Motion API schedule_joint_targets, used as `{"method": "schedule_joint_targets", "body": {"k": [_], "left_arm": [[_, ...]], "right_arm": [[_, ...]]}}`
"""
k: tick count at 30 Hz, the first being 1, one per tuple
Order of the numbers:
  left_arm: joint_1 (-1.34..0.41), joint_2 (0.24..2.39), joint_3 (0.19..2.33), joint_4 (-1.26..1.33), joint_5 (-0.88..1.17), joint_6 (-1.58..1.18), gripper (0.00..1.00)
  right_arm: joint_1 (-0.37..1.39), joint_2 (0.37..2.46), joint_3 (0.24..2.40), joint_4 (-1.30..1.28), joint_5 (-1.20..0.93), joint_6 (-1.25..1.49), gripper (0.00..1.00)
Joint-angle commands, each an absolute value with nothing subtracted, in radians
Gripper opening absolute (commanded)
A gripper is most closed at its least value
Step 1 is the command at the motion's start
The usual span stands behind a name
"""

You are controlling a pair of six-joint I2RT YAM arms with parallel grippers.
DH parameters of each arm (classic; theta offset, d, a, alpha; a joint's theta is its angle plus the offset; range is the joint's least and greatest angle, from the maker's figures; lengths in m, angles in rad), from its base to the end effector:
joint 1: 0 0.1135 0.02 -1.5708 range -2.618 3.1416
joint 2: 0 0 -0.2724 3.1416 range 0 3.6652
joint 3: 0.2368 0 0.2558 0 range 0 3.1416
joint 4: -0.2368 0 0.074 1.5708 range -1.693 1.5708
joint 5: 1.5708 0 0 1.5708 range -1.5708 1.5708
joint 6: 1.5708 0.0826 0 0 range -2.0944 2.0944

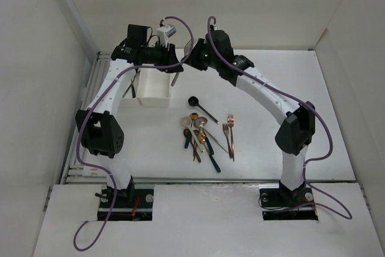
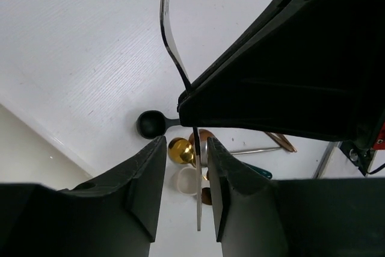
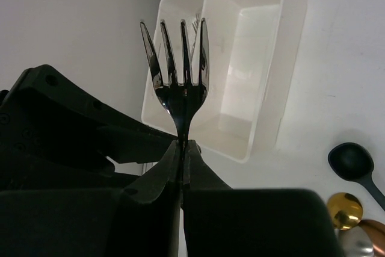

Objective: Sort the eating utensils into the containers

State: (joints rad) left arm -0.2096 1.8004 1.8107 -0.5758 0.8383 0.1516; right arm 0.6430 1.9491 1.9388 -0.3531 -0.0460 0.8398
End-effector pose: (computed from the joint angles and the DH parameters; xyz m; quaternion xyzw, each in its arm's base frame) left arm 0.4168 -0.1514 0.3721 0.3367 0.7522 -0.3693 0.4295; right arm 0.4108 0.3125 0.3685 0.0679 0.8203 0.3972 0.4058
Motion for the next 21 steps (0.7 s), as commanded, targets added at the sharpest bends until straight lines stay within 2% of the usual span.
{"method": "schedule_joint_targets", "body": {"k": [1,2,3,4,8,10,11,12,13,14,16,21], "left_arm": [[-0.213,1.784,1.807,-0.555,0.848,0.164,0.3],[-0.213,1.784,1.807,-0.555,0.839,0.164,0.25],[-0.213,1.784,1.798,-0.555,0.839,0.164,0.07],[-0.213,1.784,1.798,-0.555,0.821,0.164,0.0],[-0.213,1.784,1.789,-0.546,0.75,0.153,0.0],[-0.2,1.784,1.789,-0.534,0.677,0.129,0.0],[-0.19,1.784,1.789,-0.522,0.649,0.118,0.0],[-0.16,1.784,1.789,-0.522,0.593,0.101,0.0],[-0.141,1.793,1.789,-0.512,0.557,0.089,0.0],[-0.12,1.793,1.808,-0.512,0.517,0.078,0.0],[-0.055,1.836,1.835,-0.523,0.389,0.06,0.0],[0.006,1.893,1.858,-0.499,0.088,0.121,0.0]], "right_arm": [[0.65,1.89,1.94,-0.265,-0.086,0.871,0.0],[0.65,1.89,1.94,-0.265,-0.095,0.88,0.0],[0.65,1.89,1.931,-0.265,-0.095,0.881,0.0],[0.65,1.89,1.931,-0.255,-0.095,0.881,0.0],[0.65,1.908,1.94,-0.255,-0.126,0.881,0.0],[0.638,1.922,1.962,-0.277,-0.182,0.851,0.16],[0.638,1.934,1.962,-0.297,-0.196,0.823,0.3],[0.626,1.934,1.976,-0.325,-0.196,0.804,0.6],[0.614,1.934,1.976,-0.357,-0.183,0.786,0.71],[0.614,1.922,1.976,-0.424,-0.163,0.764,0.77],[0.614,1.893,1.959,-0.477,-0.079,0.681,1.0],[0.604,1.821,1.821,-0.615,0.014,0.574,1.0]]}}
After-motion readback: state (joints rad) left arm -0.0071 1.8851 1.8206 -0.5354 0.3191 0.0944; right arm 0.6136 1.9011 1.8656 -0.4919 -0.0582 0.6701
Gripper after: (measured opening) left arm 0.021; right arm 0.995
